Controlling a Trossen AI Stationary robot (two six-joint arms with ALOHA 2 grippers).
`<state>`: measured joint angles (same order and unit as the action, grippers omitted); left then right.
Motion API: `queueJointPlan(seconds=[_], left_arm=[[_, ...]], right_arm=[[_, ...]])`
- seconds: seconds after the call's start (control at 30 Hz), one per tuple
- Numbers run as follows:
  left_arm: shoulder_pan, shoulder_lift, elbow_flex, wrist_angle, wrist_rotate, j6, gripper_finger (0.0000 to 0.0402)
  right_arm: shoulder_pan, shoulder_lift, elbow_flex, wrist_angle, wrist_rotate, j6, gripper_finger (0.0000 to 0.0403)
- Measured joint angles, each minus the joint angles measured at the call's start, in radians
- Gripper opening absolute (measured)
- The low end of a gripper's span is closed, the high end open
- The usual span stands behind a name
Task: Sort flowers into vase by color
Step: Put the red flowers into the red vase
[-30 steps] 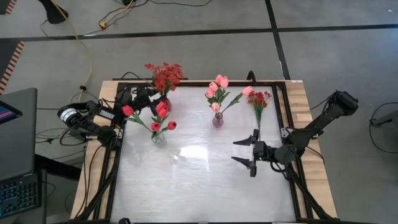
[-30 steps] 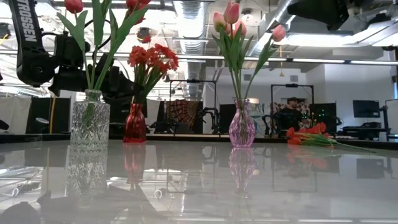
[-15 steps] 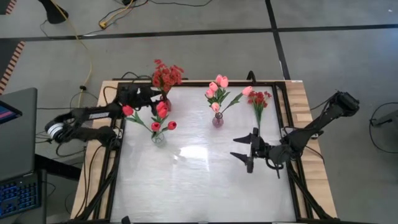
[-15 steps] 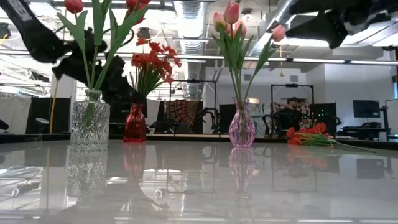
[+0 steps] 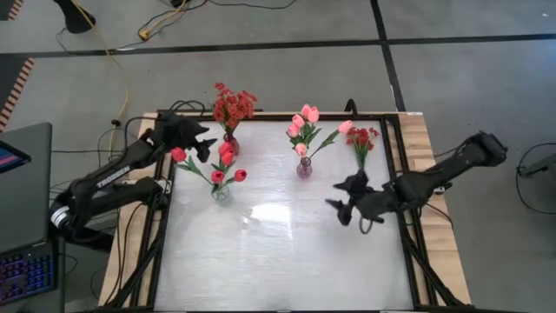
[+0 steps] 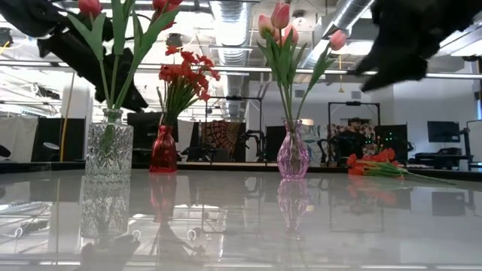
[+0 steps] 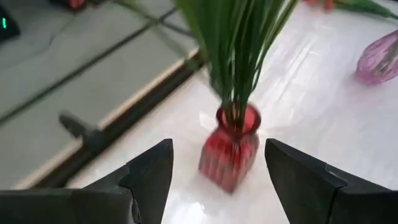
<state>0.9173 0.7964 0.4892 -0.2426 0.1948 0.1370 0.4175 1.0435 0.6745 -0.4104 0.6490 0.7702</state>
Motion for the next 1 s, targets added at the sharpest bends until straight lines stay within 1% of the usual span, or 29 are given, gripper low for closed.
queueJointPlan(seconds=[0.07,0.17,0.23,0.33,0.4,0.5,0.57,0.7,0.8,0.93,1.0], left_arm=[[0.001,-0.023,0.000,-0.031,-0.009,-0.038,0.0238],[0.000,-0.051,0.000,-0.035,-0.032,-0.086,0.0229],[0.000,-0.064,0.000,-0.032,-0.069,-0.127,0.0221],[0.001,-0.075,0.000,-0.034,-0.121,-0.128,0.0208],[0.001,-0.075,0.000,-0.047,-0.128,-0.121,0.0201],[0.001,-0.076,0.000,-0.070,-0.096,-0.117,0.0195],[0.000,-0.075,0.000,-0.076,-0.068,-0.117,0.0195],[0.000,-0.075,0.000,-0.092,-0.061,-0.119,0.0198],[0.000,-0.075,0.000,-0.091,-0.061,-0.119,0.0198],[0.000,-0.077,0.000,-0.091,-0.077,-0.121,0.0198],[0.000,-0.077,0.000,-0.091,-0.076,-0.124,0.0199]], right_arm=[[-0.046,0.000,0.034,-0.170,-0.006,0.119,0.0313],[-0.128,0.000,0.054,-0.367,-0.078,0.292,0.0313],[-0.190,0.003,0.053,-0.451,-0.130,0.356,0.0313],[-0.275,0.010,0.031,-0.522,-0.162,0.393,0.0313],[-0.330,0.013,0.007,-0.530,-0.178,0.393,0.0313],[-0.402,0.019,-0.022,-0.528,-0.184,0.392,0.0313],[-0.452,0.025,-0.044,-0.529,-0.185,0.392,0.0313],[-0.546,0.025,-0.094,-0.501,-0.184,0.374,0.0313],[-0.605,0.025,-0.138,-0.427,-0.185,0.317,0.0313],[-0.693,0.025,-0.194,-0.292,-0.224,0.220,0.0309],[-0.735,0.025,-0.219,-0.259,-0.234,0.190,0.0305]])
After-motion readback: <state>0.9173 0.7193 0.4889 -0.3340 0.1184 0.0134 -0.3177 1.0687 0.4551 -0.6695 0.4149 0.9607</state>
